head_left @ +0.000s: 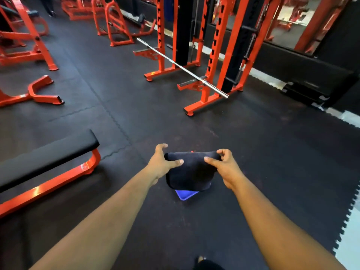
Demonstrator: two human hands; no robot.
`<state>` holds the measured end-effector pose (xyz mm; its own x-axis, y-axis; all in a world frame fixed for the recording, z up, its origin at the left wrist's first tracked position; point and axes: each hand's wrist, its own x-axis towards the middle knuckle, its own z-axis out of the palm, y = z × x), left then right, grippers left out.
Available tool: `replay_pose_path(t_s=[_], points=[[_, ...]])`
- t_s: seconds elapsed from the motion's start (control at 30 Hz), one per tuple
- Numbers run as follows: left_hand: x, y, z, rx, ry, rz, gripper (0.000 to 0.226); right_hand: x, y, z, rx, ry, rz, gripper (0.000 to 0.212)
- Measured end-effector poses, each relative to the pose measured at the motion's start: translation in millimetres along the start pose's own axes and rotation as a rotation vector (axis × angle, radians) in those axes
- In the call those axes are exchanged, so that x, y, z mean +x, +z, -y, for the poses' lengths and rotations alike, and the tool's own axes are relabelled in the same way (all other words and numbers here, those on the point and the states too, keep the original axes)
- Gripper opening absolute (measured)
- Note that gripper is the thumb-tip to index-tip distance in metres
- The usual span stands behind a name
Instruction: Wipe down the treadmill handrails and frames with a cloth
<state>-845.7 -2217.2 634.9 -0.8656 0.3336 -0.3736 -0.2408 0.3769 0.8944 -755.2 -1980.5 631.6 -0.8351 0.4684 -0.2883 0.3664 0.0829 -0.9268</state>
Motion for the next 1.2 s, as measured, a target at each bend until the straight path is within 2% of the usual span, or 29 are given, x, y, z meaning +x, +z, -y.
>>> replay_pose_path(t_s=[0.1, 0.17, 0.23, 0.37, 0.5, 0.57, 0.7, 0.77, 0.9, 1.03, 1.2], points=[[35, 0, -1, 0.323, 0.094, 0.092, 0.104, 31, 0, -5, -0.317, -0.080, 0.096, 0.062], [63, 6, -4, 0.596, 0.169, 0.066, 0.094, 55, 0, -9, -0.515, -0.147, 0.118, 0.064], [89, 13, -4, 0.790, 0.212, 0.041, 0.074, 79, 2, -14, -0.639, -0.218, 0.121, 0.056], [156, 37, 6, 1.030, 0.224, 0.008, 0.043, 154, -5, -40, -0.781, -0.258, 0.116, 0.029], [228, 66, 39, 1.183, 0.209, 0.135, 0.039, 229, -9, -81, -0.897, -0.228, 0.174, 0.027], [255, 80, 53, 1.204, 0.166, 0.220, 0.037, 258, -8, -101, -0.935, -0.190, 0.223, 0.024], [313, 110, 95, 1.083, -0.013, 0.334, 0.031, 321, 0, -158, -0.990, -0.046, 0.328, 0.022], [341, 121, 121, 1.052, -0.051, 0.376, 0.034, 347, 6, -186, -1.011, 0.018, 0.374, 0.026], [399, 143, 178, 1.030, -0.102, 0.439, 0.024, 401, 24, -241, -1.042, 0.105, 0.437, 0.033], [461, 161, 243, 1.024, -0.117, 0.429, 0.025, 461, 48, -306, -1.057, 0.139, 0.429, 0.043], [513, 176, 317, 0.966, -0.059, 0.336, 0.047, 512, 75, -381, -1.034, 0.073, 0.369, 0.049]])
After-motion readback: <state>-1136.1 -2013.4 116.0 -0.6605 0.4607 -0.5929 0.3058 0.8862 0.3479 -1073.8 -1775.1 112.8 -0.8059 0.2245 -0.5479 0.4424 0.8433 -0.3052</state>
